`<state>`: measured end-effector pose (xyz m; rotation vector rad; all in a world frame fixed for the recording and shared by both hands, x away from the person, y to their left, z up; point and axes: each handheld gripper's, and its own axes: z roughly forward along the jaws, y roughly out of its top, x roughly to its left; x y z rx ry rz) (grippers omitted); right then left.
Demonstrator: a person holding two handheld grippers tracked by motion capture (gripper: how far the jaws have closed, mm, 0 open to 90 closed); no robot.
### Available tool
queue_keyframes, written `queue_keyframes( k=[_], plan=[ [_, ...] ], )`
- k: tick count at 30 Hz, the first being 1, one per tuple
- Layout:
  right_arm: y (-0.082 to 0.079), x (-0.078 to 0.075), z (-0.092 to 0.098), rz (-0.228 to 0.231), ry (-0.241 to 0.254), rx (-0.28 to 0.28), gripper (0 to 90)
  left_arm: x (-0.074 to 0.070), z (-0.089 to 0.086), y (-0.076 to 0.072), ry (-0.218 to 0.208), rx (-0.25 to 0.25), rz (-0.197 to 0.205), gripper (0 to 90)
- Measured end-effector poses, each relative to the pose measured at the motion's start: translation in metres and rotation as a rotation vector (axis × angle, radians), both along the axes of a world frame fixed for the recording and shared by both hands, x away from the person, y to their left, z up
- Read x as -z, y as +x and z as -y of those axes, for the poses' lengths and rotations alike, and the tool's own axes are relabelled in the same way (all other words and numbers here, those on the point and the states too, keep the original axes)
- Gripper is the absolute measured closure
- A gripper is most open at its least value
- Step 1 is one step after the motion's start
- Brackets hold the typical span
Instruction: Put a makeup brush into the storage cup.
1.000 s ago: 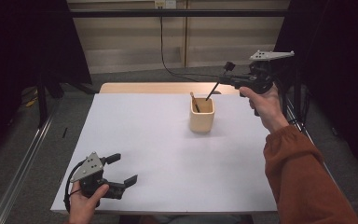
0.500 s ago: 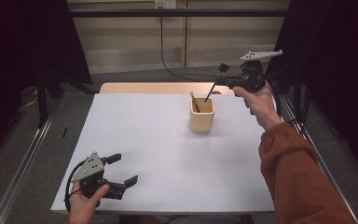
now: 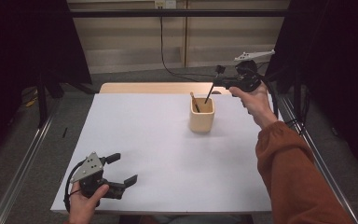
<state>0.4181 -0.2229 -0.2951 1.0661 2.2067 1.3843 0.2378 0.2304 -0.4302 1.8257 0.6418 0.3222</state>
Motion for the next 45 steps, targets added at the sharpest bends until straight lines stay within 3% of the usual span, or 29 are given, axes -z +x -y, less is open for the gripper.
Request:
queue_keyframes(
  k=[9, 27, 45],
  plan=[
    [0.003, 0.01, -0.005, -0.018, -0.018, -0.011, 85.3, 0.001, 0.0, 0.0, -0.001, -0.003, 0.003, 3.3],
    [0.005, 0.04, -0.004, -0.06, 0.005, -0.011, 85.3, 0.002, 0.001, 0.0, 0.012, -0.003, -0.006, 3.3],
    [0.006, 0.06, -0.004, -0.084, 0.01, -0.006, 85.3, 0.002, 0.002, 0.0, 0.019, -0.007, -0.004, 3.3]
  ],
)
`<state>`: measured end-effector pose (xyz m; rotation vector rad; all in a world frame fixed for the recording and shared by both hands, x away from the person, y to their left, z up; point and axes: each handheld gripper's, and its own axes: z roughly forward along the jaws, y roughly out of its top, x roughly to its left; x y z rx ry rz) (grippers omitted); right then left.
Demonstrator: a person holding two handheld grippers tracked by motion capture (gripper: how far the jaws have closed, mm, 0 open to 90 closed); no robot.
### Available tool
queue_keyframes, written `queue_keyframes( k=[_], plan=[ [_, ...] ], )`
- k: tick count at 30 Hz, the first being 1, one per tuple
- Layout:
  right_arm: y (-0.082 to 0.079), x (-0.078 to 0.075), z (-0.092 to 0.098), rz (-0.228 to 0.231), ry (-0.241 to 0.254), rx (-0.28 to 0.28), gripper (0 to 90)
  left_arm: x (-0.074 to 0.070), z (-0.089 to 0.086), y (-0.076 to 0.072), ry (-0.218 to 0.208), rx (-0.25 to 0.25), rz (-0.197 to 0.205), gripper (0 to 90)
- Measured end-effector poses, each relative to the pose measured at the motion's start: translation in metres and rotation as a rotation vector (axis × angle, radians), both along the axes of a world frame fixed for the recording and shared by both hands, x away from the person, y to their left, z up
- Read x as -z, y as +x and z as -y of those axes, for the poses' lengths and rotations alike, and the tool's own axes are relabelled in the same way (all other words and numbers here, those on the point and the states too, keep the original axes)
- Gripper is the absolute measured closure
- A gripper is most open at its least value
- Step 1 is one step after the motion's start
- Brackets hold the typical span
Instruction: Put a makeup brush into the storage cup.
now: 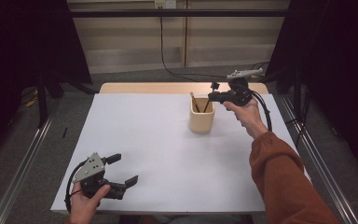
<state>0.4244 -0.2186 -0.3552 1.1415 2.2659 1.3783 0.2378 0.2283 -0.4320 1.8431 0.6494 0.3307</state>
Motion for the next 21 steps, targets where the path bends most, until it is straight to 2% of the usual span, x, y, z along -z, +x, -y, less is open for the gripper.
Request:
queue_keyframes(
  k=[6, 21],
  plan=[
    [0.0, 0.007, 0.001, -0.012, 0.002, 0.005, 85.3, 0.001, 0.001, 0.001, 0.001, 0.008, -0.002, 3.3],
    [0.001, 0.012, 0.003, -0.014, 0.015, 0.017, 84.7, 0.001, 0.001, 0.001, -0.001, 0.009, -0.002, 3.2]
  ],
)
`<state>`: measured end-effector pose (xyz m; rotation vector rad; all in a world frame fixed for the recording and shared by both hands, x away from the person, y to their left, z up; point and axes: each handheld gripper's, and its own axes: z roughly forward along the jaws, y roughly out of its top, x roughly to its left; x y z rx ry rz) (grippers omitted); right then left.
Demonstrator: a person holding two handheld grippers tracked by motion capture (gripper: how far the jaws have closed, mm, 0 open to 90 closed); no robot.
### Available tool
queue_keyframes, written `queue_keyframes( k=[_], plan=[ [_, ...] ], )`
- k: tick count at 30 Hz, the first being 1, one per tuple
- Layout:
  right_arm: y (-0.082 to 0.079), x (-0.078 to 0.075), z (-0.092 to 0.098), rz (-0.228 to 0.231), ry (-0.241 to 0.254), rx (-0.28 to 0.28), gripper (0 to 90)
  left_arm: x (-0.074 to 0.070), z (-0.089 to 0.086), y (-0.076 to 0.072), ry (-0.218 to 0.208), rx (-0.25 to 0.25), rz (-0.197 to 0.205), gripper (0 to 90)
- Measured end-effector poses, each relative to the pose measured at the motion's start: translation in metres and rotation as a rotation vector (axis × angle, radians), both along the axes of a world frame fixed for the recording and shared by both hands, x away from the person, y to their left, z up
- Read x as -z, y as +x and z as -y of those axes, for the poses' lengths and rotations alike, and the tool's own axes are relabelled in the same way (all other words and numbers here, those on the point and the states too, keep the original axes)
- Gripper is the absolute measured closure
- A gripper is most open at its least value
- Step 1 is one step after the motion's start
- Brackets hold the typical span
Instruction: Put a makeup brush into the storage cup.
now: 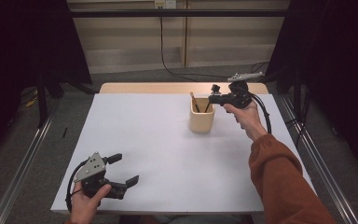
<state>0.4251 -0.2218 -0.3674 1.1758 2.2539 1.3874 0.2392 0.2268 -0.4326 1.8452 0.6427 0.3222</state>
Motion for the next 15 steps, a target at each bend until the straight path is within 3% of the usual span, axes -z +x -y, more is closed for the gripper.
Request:
queue_keyframes(
  k=[6, 15],
  plan=[
    [-0.0007, 0.001, -0.0009, 0.007, 0.001, -0.003, 76.2, -0.0002, 0.0006, 0.0008, 0.003, 0.004, -0.001, 3.2],
    [-0.0023, 0.0017, -0.0016, 0.038, 0.025, -0.002, 51.0, -0.0001, -0.0002, 0.0009, 0.0, -0.002, -0.001, 3.2]
  ],
)
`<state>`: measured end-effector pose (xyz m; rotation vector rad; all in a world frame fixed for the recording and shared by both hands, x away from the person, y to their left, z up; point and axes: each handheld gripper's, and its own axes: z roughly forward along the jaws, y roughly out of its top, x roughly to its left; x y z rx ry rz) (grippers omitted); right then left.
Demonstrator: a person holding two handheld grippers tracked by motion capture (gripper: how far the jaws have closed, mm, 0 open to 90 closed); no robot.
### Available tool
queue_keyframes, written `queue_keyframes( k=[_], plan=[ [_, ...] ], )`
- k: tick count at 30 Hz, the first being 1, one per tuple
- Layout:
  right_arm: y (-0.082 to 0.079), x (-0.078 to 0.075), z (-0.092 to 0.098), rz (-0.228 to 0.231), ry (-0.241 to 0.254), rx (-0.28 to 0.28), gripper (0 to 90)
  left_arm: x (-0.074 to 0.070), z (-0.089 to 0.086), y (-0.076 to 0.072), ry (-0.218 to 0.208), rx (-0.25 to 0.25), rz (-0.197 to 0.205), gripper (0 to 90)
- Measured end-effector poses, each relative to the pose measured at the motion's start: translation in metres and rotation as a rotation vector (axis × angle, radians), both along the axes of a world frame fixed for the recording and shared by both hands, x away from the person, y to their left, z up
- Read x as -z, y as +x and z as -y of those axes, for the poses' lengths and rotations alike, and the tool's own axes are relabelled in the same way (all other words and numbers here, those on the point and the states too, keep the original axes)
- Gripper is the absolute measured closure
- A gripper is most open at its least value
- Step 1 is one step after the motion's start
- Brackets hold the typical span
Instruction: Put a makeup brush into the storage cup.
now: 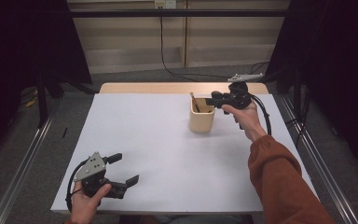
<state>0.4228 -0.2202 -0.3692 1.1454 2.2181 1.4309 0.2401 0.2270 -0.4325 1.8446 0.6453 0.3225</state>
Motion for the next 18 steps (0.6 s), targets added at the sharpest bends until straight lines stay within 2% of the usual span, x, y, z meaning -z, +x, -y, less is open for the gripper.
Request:
queue_keyframes(
  k=[6, 9, 15, 18],
  plan=[
    [-0.002, 0.003, 0.002, 0.021, 0.01, 0.031, 28.5, 0.0, 0.0, 0.0, -0.002, 0.0, -0.002, 3.2],
    [-0.004, 0.003, 0.004, 0.025, 0.012, 0.041, 20.1, 0.0, 0.001, 0.0, -0.001, 0.003, 0.0, 3.2],
    [-0.009, 0.001, 0.006, 0.021, 0.01, 0.036, 8.7, 0.0, 0.0, -0.002, -0.004, 0.001, 0.001, 3.3],
    [-0.013, 0.0, 0.006, 0.05, 0.006, 0.039, 5.3, 0.0, -0.001, -0.002, -0.004, 0.0, 0.006, 3.2]
  ],
)
